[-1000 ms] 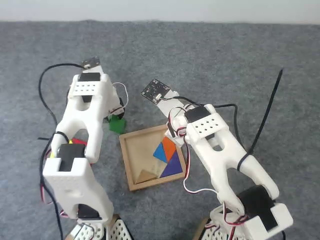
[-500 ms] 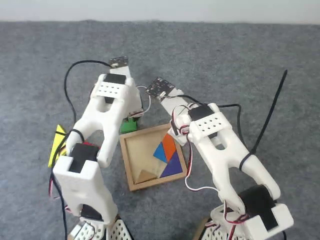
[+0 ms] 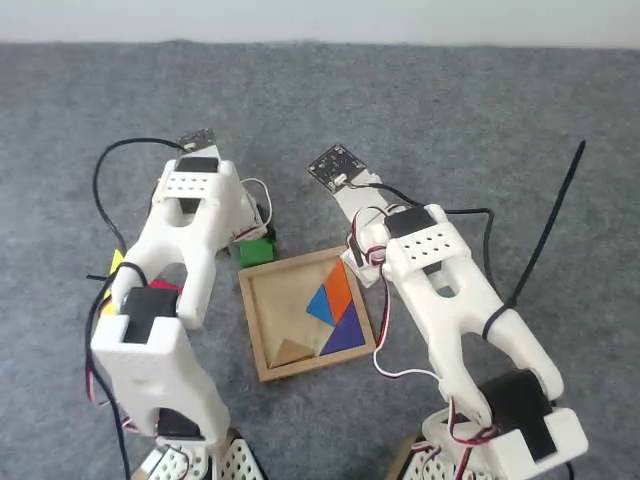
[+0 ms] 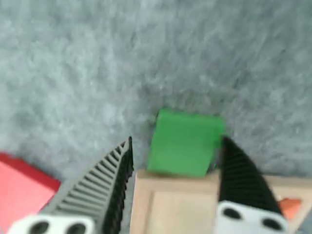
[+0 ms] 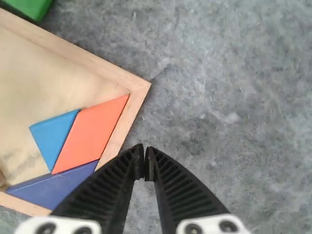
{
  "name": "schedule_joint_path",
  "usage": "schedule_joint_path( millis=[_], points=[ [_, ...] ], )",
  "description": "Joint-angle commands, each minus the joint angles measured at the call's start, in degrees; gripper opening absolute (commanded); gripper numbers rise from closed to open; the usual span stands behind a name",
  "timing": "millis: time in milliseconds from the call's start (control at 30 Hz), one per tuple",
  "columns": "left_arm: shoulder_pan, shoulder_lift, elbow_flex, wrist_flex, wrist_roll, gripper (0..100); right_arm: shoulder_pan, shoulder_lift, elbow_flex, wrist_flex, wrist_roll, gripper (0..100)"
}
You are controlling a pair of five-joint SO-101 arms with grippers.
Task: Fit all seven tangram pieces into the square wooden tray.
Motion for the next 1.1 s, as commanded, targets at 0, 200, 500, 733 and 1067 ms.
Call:
schedule_joint_path(
  millis=[0,200,500,733,1067],
  points=[
    [-0.8,2.5,-2.2,-3.6,0.7,31,0.7,-0.8,-1.8,-0.8,-0.6,2.3],
    [3.5,12.1,-12.2,6.5,0.6,31,0.7,-0.8,-1.8,-0.9,-0.4,2.3],
    [5.7,16.5,-16.0,10.5,0.9,15,0.7,-1.0,-1.7,-0.9,-0.4,2.3],
    [6.2,16.4,-16.0,10.5,0.9,12,0.7,-0.9,-1.7,-0.9,-0.3,2.3],
    [5.9,7.9,-12.0,8.4,3.0,9,0.7,-1.0,-1.7,-0.9,-0.3,2.3]
  ],
)
